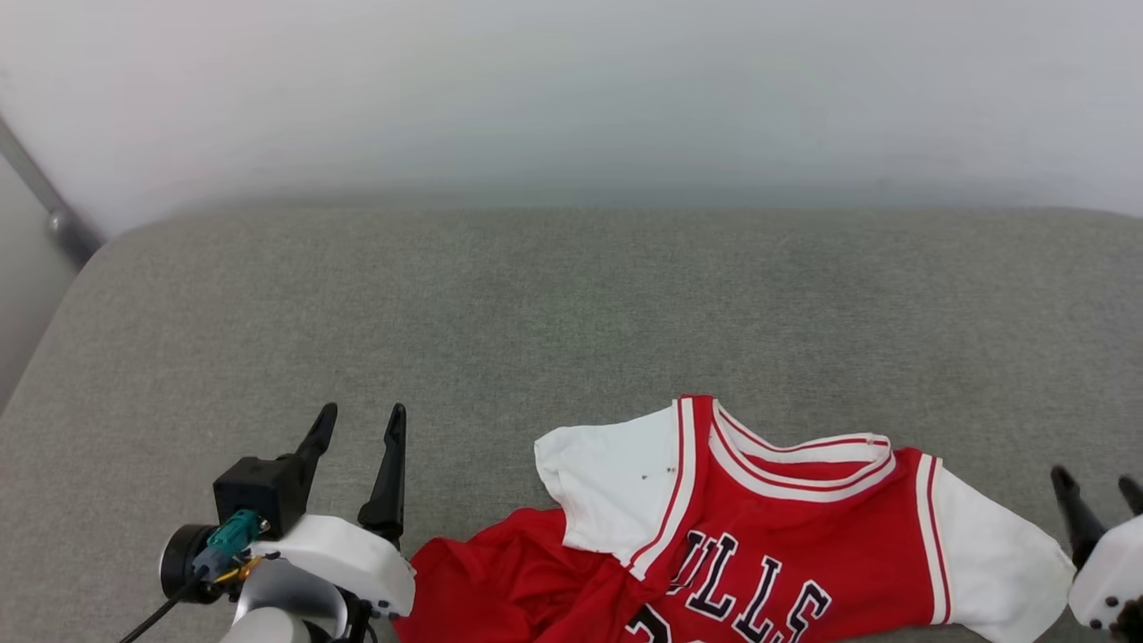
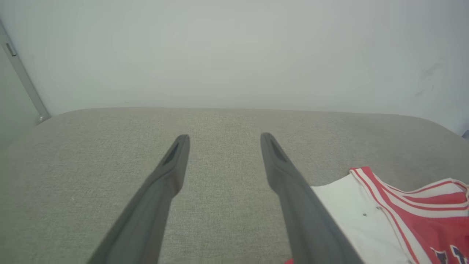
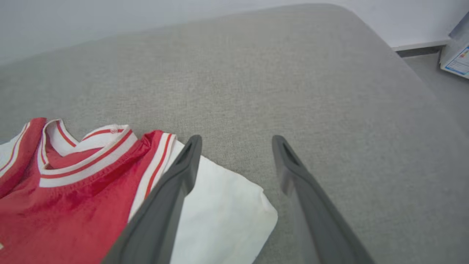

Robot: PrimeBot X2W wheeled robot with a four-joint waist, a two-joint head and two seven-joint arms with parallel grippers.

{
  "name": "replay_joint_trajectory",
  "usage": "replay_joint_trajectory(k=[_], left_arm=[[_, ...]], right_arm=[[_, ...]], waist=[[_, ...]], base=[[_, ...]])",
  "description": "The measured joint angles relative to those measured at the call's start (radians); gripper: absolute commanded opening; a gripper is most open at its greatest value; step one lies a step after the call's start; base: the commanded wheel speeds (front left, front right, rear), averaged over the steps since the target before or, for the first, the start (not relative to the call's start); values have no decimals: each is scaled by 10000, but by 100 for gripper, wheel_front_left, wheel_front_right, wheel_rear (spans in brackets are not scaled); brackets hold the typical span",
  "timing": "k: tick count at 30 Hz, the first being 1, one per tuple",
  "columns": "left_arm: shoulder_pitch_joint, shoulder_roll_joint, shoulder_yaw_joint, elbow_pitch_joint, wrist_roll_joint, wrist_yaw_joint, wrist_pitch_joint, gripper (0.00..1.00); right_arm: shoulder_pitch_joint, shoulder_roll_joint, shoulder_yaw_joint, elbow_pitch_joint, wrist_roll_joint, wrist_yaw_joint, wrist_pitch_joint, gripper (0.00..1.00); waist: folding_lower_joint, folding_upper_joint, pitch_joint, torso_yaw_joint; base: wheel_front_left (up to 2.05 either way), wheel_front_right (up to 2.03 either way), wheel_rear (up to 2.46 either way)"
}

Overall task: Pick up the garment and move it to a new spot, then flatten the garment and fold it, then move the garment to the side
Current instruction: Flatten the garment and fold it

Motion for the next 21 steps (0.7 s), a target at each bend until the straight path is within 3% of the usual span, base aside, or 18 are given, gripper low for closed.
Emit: replay_joint_trajectory(k=[4, 11, 16, 21], left_arm=[[173, 113, 8, -77, -284, 82, 579, 100], [22, 401, -165, -184, -506, -27, 1632, 100], [-614, 623, -476, 81, -784, -562, 2800, 100], [-1664, 1012, -943, 721, -1277, -1524, 4681, 100]], right_arm=[[74, 69, 288, -955, -708, 0, -988, 100], [519, 965, 1016, -2533, -1384, 2, -2063, 100], [977, 1494, 1653, -3553, -1540, 2, -2224, 100], [1182, 1753, 2263, -4211, -1570, 2, -2008, 100]], waist=[[0, 0, -263, -133], [0, 0, -461, -482], [-1, 0, -444, -885], [-1, 0, -153, -1410]], base=[[0, 0, 0], [0, 0, 0], [0, 0, 0], [0, 0, 0]])
